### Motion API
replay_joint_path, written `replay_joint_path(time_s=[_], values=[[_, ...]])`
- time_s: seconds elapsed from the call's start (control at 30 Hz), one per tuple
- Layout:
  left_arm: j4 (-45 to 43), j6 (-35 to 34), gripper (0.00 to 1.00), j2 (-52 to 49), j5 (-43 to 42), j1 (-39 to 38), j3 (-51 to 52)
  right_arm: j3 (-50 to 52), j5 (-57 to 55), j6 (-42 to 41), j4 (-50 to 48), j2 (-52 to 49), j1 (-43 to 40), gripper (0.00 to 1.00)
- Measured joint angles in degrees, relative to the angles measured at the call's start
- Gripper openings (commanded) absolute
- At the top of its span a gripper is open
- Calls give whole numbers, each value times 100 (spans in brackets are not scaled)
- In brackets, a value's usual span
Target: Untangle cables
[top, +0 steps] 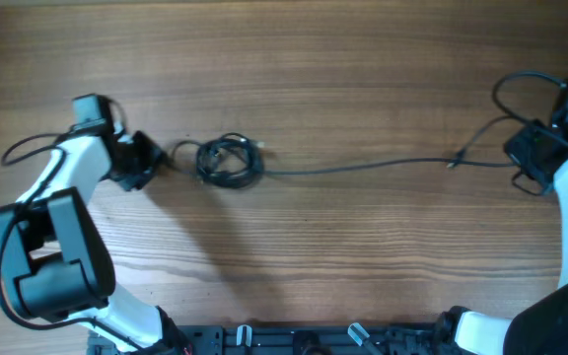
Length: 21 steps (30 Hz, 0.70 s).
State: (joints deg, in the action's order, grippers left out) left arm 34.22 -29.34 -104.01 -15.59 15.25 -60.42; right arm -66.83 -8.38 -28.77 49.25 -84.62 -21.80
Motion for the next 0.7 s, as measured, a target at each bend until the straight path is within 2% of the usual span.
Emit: replay_joint_path(time_s=[0.1,0.3,0.33,0.4,0.43,0.53,0.6,0.67,0.7], values=[[-48,221,100,7,-221,98,-2,0,280,413,-66,-214,-72,4],[-166,1759,99,4,-2157,50,7,0,1322,1038,-66,-433,-59,4],[-166,2124,96,4,-2608,44,7,0,1552,1147,-61,-433,-48,4],[-229,2382,86,4,-2824,-35,7,0,1738,1233,-55,-433,-46,4],[-282,2616,84,4,-2909,-223,7,0,1801,1255,-50,-433,-46,4],[-444,3082,81,2,-2658,-1058,9,0,1884,1263,-50,-433,-46,4],[-669,3213,75,2,-1744,-1766,11,0,1891,1263,-46,-433,-46,4],[-752,3233,65,0,-815,-2337,11,0,1888,1263,-48,-433,-46,4],[-780,3200,56,2,-546,-2479,11,0,1891,1263,-50,-433,-46,4]])
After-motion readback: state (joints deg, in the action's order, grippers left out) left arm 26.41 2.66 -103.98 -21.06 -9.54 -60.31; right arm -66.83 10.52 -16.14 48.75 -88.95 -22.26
